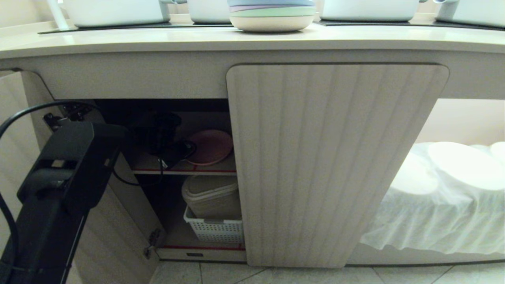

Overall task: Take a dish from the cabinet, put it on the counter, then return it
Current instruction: Put it back into the cabinet

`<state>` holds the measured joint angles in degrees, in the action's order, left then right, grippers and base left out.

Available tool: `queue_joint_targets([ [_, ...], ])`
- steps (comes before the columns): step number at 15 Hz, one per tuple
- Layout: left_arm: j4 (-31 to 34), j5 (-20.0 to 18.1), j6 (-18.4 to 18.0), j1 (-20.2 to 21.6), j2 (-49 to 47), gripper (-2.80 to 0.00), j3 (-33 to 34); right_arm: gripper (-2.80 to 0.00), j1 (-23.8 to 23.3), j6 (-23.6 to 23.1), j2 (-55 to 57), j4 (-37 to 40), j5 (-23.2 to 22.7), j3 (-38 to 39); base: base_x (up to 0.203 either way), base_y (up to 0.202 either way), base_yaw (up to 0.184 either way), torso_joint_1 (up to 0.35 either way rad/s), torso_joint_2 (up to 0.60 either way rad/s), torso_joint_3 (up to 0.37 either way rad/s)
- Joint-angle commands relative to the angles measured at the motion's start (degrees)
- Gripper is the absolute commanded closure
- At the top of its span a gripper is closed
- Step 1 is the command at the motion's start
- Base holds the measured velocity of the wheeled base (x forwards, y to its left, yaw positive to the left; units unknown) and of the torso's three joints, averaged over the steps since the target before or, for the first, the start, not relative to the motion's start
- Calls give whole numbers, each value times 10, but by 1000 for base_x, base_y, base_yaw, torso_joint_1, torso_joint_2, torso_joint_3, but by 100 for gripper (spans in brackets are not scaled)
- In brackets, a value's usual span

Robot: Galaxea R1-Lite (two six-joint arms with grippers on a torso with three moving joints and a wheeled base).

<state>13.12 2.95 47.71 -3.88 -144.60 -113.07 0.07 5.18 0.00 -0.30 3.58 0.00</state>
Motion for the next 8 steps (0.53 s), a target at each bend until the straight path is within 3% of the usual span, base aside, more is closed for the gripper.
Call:
queue_joint_targets([
  [1, 1, 0, 3, 0, 0, 0, 0, 0, 0, 0, 0, 0, 0, 0, 0, 0, 0, 0, 0, 0],
  [8, 1, -3, 3, 0, 2, 0, 0, 0, 0, 0, 0, 0, 0, 0, 0, 0, 0, 0, 0, 0],
])
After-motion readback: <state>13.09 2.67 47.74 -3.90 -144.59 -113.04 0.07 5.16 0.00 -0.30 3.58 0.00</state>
